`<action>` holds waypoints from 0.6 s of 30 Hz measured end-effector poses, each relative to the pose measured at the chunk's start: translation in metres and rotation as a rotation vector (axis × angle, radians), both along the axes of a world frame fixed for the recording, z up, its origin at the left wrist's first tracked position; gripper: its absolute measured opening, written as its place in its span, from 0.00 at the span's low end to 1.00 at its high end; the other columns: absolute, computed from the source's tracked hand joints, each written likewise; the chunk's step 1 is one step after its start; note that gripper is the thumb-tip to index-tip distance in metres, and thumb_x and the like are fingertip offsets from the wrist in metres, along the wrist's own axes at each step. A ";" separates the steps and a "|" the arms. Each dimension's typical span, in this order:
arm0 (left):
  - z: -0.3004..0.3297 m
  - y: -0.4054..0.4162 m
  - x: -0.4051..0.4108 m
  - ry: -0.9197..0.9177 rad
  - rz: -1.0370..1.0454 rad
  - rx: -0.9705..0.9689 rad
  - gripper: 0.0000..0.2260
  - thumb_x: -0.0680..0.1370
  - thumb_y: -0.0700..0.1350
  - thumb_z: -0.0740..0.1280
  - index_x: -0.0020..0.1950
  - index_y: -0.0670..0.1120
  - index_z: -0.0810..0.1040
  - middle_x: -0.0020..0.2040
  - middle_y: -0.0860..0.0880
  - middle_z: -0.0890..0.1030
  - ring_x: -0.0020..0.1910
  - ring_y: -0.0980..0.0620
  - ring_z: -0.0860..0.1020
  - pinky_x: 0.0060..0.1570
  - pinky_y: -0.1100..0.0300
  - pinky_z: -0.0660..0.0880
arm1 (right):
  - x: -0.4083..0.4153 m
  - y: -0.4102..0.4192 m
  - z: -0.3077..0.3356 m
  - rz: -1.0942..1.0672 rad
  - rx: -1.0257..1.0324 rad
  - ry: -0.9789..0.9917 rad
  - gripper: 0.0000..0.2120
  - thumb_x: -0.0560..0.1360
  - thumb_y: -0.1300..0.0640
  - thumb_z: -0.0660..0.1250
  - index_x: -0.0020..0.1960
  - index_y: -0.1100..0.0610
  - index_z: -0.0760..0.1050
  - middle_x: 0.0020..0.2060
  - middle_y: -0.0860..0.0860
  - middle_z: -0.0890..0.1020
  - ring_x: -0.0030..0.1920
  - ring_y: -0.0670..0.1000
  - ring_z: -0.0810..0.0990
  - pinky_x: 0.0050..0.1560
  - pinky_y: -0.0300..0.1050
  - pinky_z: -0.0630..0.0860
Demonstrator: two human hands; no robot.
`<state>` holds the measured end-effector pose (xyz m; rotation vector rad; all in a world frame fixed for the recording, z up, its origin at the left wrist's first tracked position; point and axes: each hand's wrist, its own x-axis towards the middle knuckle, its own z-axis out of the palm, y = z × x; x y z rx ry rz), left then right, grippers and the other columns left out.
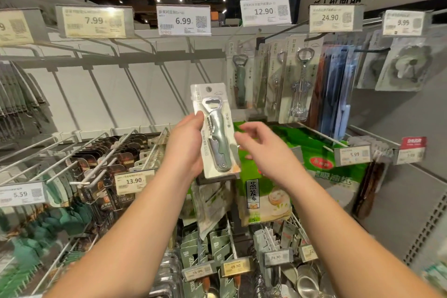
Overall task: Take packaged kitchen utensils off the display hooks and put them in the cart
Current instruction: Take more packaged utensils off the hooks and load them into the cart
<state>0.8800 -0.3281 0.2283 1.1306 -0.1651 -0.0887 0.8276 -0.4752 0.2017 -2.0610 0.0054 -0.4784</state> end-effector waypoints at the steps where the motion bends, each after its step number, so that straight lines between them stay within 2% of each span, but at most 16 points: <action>1: 0.001 -0.004 0.000 -0.003 -0.011 -0.003 0.11 0.85 0.42 0.58 0.60 0.39 0.78 0.42 0.43 0.86 0.41 0.46 0.86 0.43 0.48 0.84 | -0.004 0.003 -0.005 0.003 0.000 0.011 0.22 0.78 0.40 0.65 0.69 0.47 0.70 0.52 0.40 0.79 0.51 0.41 0.81 0.57 0.48 0.79; 3: 0.001 -0.013 -0.001 -0.014 -0.055 -0.018 0.13 0.86 0.42 0.57 0.62 0.39 0.78 0.48 0.40 0.86 0.48 0.41 0.85 0.51 0.40 0.82 | -0.008 0.005 -0.010 0.007 -0.018 0.033 0.23 0.77 0.40 0.68 0.68 0.46 0.67 0.50 0.40 0.78 0.45 0.38 0.81 0.48 0.38 0.78; 5: 0.002 -0.022 -0.002 -0.016 -0.080 -0.035 0.14 0.86 0.43 0.56 0.63 0.39 0.77 0.51 0.39 0.85 0.51 0.40 0.84 0.54 0.36 0.80 | -0.008 0.004 -0.010 -0.019 -0.044 0.032 0.25 0.75 0.42 0.71 0.68 0.45 0.66 0.48 0.40 0.78 0.43 0.38 0.81 0.47 0.38 0.78; 8: 0.006 -0.032 -0.003 -0.021 -0.114 -0.057 0.14 0.86 0.44 0.55 0.64 0.40 0.77 0.51 0.40 0.85 0.48 0.43 0.85 0.46 0.44 0.83 | -0.003 0.000 -0.008 -0.093 -0.104 -0.034 0.30 0.71 0.41 0.74 0.68 0.46 0.68 0.53 0.43 0.80 0.50 0.45 0.82 0.54 0.48 0.79; 11: 0.011 -0.039 -0.003 -0.023 -0.170 -0.073 0.14 0.86 0.44 0.56 0.63 0.40 0.78 0.52 0.40 0.86 0.48 0.45 0.86 0.41 0.51 0.83 | -0.001 -0.005 -0.005 -0.157 -0.157 -0.089 0.26 0.72 0.42 0.73 0.66 0.46 0.69 0.55 0.44 0.79 0.53 0.47 0.80 0.51 0.47 0.77; 14: 0.019 -0.045 -0.005 -0.070 -0.191 -0.062 0.14 0.86 0.44 0.57 0.64 0.39 0.78 0.53 0.41 0.85 0.50 0.45 0.85 0.46 0.52 0.83 | 0.002 -0.011 -0.003 -0.215 -0.184 -0.145 0.27 0.73 0.41 0.71 0.68 0.46 0.69 0.56 0.44 0.79 0.52 0.48 0.80 0.45 0.44 0.76; 17: 0.027 -0.048 -0.006 -0.153 -0.217 0.058 0.13 0.86 0.46 0.58 0.62 0.43 0.80 0.51 0.45 0.87 0.48 0.50 0.86 0.46 0.57 0.82 | 0.005 -0.016 0.002 -0.279 -0.212 -0.184 0.34 0.74 0.38 0.68 0.76 0.50 0.64 0.64 0.46 0.77 0.62 0.48 0.77 0.57 0.46 0.76; 18: 0.029 -0.048 -0.005 -0.191 -0.208 0.125 0.13 0.86 0.47 0.58 0.61 0.45 0.80 0.51 0.47 0.87 0.47 0.52 0.86 0.45 0.59 0.81 | 0.006 -0.018 0.004 -0.290 -0.209 -0.204 0.34 0.75 0.38 0.68 0.76 0.51 0.64 0.65 0.47 0.76 0.64 0.48 0.76 0.58 0.44 0.74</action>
